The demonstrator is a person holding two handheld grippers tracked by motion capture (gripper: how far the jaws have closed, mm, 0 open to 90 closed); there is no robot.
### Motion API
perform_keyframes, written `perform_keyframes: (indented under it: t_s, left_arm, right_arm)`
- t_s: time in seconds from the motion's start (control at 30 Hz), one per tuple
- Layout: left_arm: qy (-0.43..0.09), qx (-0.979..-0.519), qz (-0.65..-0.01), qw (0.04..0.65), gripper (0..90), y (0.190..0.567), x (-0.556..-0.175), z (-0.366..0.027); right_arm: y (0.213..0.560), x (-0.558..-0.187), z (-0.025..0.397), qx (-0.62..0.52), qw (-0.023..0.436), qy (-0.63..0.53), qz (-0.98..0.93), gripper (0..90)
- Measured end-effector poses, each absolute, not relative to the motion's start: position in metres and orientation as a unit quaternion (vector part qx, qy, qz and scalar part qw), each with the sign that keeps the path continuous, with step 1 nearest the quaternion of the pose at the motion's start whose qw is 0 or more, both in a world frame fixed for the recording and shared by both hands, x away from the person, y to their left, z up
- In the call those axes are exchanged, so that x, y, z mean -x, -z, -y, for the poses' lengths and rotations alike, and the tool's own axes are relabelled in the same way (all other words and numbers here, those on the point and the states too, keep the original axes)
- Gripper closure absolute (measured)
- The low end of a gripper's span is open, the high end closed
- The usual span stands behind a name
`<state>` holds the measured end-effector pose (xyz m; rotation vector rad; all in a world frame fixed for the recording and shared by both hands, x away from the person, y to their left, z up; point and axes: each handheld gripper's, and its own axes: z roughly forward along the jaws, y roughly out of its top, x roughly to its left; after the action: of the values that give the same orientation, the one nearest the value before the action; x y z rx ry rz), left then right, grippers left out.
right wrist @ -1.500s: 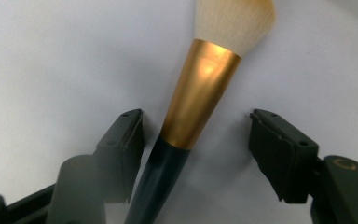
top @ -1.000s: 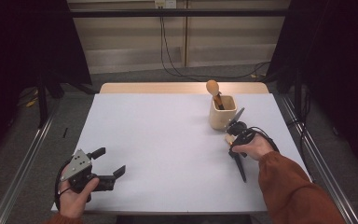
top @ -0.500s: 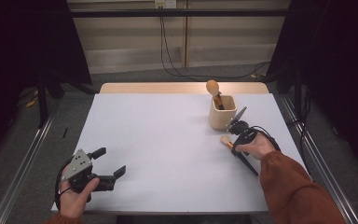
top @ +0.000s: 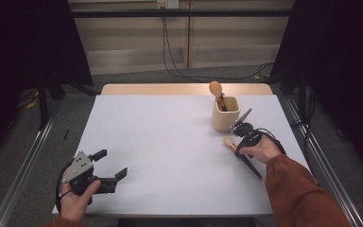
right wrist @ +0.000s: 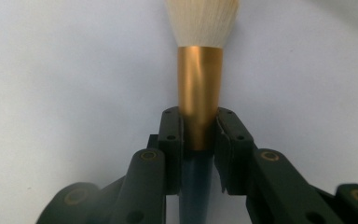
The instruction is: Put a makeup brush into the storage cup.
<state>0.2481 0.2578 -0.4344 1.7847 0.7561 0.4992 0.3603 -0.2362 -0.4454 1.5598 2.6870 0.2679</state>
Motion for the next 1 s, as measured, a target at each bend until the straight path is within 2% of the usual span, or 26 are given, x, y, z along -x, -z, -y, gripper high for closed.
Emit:
perform_keyframes:
  t_s: [0.57,1.0]
  left_arm:
    - [-0.212,-0.749,-0.322,0.538,2.7,0.435,-0.249,-0.259]
    - [-0.211,-0.751,-0.321,0.538,2.7,0.435,-0.249,-0.259]
  right_arm:
    - [0.423,-0.35,0.251,-0.509,0.036,-0.146,-0.847,74.2]
    - [0.409,-0.334,0.258,-0.488,0.081,-0.245,-0.834,74.1]
